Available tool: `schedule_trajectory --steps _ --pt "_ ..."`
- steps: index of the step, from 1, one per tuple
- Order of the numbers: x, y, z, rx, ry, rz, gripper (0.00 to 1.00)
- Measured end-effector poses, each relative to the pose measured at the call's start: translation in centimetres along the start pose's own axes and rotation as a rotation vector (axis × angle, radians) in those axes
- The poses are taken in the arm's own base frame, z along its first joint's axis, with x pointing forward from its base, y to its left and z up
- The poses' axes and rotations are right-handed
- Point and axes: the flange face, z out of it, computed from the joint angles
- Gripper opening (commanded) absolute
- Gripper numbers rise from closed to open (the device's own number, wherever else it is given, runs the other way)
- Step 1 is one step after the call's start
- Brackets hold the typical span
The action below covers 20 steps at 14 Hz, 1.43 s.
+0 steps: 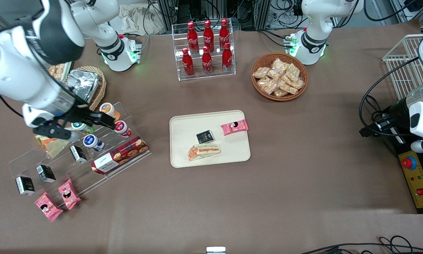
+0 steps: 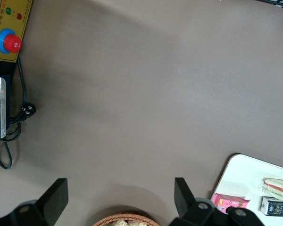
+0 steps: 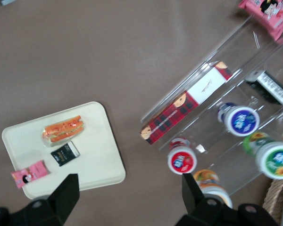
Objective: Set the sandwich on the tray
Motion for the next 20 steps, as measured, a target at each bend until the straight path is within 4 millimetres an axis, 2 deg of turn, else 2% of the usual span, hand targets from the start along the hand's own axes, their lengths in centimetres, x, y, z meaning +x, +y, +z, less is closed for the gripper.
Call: schedule_trajectory --steps 3,6,9,15,18,20 --pt "-0.5 3.7 -3.9 -0.052 0.042 -0.041 0.97" --pt "-1.0 4.0 -8.1 -0.113 0.135 -0.07 0.97" --pt "0.0 4.0 -10.3 -0.127 0.183 -0.129 0.97" --pt "3.0 7.9 -10.0 -0.161 0.177 -0.12 0.97" --pt "3.1 8.4 -10.2 -0.162 0.181 -0.115 0.97" --pt "3.4 8.3 -9.6 -0.166 0.171 -0.113 0.97"
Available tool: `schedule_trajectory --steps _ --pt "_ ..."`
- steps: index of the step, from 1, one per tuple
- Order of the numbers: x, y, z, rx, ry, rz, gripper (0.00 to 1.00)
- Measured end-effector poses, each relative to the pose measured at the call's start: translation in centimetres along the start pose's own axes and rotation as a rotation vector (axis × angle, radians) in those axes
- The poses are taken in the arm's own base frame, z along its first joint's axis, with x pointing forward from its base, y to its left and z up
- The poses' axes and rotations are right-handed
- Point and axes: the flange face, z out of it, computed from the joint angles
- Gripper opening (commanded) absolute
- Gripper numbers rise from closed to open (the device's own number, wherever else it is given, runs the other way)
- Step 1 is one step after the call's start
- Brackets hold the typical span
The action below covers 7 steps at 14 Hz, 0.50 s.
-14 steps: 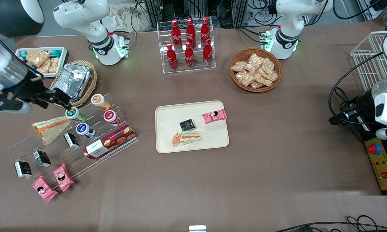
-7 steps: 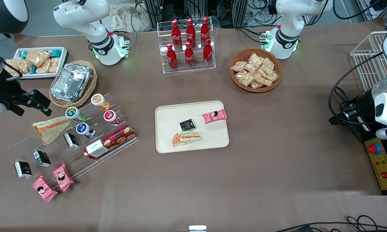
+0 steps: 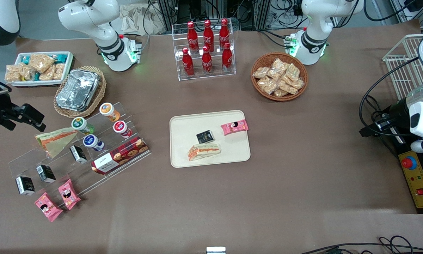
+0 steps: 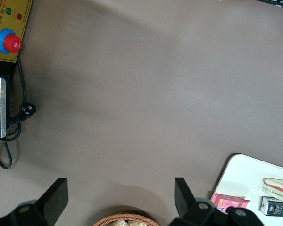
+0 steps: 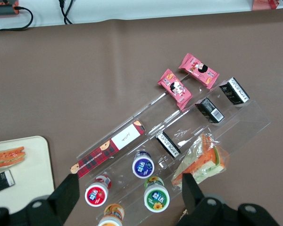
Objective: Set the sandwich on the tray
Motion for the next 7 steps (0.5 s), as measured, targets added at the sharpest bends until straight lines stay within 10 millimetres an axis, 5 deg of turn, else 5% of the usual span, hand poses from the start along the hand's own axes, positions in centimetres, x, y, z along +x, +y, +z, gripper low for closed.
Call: schedule_trajectory --steps 7 --pt "0.7 0.1 2.1 -0.004 -0.035 0.012 0.97"
